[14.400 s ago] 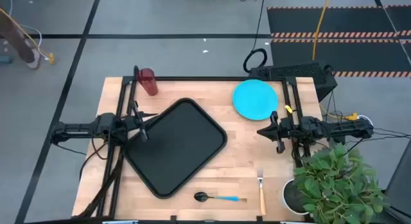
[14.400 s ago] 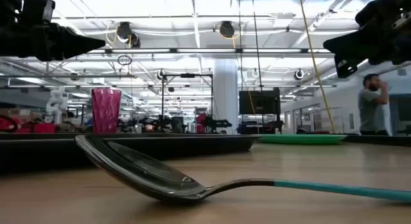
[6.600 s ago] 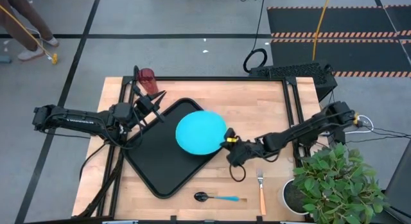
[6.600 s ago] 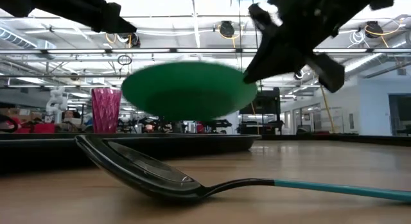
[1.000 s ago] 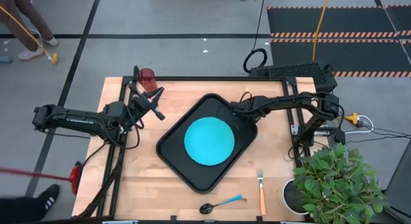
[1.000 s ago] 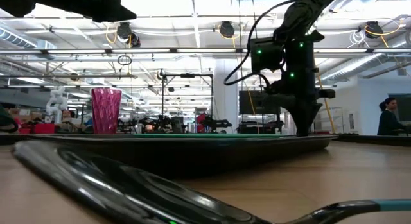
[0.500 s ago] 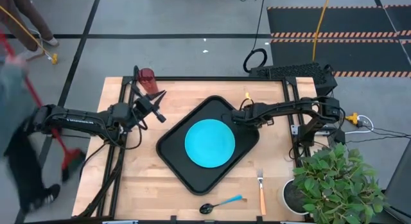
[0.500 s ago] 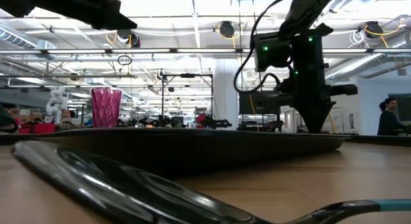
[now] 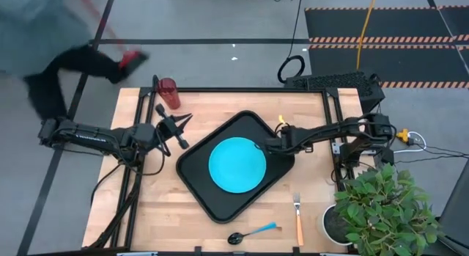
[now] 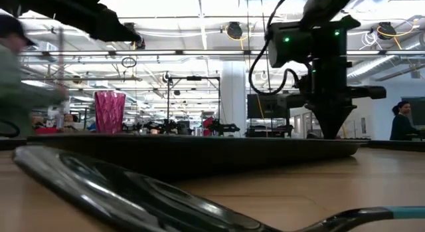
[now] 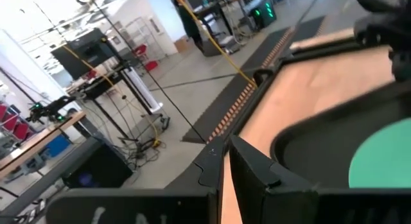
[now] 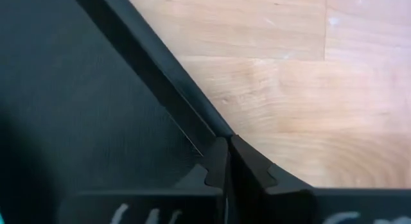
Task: Pick and place plate/cup/fork/spoon on tray
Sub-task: Adjust the tray
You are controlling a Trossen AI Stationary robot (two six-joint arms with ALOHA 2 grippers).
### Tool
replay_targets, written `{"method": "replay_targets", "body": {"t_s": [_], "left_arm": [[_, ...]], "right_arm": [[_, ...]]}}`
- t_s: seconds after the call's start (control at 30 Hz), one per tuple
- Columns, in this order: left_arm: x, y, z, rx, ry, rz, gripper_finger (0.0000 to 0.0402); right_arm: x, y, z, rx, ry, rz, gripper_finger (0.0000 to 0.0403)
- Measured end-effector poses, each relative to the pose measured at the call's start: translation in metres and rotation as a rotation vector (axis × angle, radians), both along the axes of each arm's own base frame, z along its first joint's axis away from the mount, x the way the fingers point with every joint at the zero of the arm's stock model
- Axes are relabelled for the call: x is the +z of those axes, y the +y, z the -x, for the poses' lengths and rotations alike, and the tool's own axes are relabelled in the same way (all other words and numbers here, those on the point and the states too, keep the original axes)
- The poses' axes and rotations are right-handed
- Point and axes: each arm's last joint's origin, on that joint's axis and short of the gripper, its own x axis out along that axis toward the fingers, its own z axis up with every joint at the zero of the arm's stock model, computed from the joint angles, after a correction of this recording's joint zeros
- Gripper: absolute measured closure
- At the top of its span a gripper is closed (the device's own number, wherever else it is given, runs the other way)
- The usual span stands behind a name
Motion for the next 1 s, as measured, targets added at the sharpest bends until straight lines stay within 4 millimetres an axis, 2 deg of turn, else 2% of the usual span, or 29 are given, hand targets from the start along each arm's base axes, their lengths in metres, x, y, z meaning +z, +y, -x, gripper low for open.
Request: {"method": "replay_targets", "body": {"t_s": [0.13,0.27,0.47,0.57,0.77,1.0], "left_arm": [[-0.003,-0.001,0.001,-0.006,0.036,-0.001,0.0371],[-0.008,-0.001,0.003,-0.013,0.07,0.022,0.0371],[-0.011,-0.001,0.003,-0.016,0.099,0.032,0.0371],[-0.011,-0.001,0.003,-0.019,0.092,0.043,0.0371],[-0.011,-0.001,0.003,-0.017,0.087,0.045,0.0371],[-0.006,0.005,0.002,0.009,0.057,0.017,0.0371]], "right_arm": [[0.02,0.004,0.007,0.056,-0.071,0.046,0.0365],[0.042,0.003,0.012,0.167,-0.148,0.098,0.0315],[0.051,-0.009,0.007,0.358,-0.202,0.141,0.0243],[0.045,-0.018,-0.001,0.453,-0.187,0.158,0.0229],[0.016,-0.042,-0.009,0.553,-0.048,0.079,0.0233],[0.001,-0.063,-0.019,0.617,-0.105,0.024,0.0233]]}}
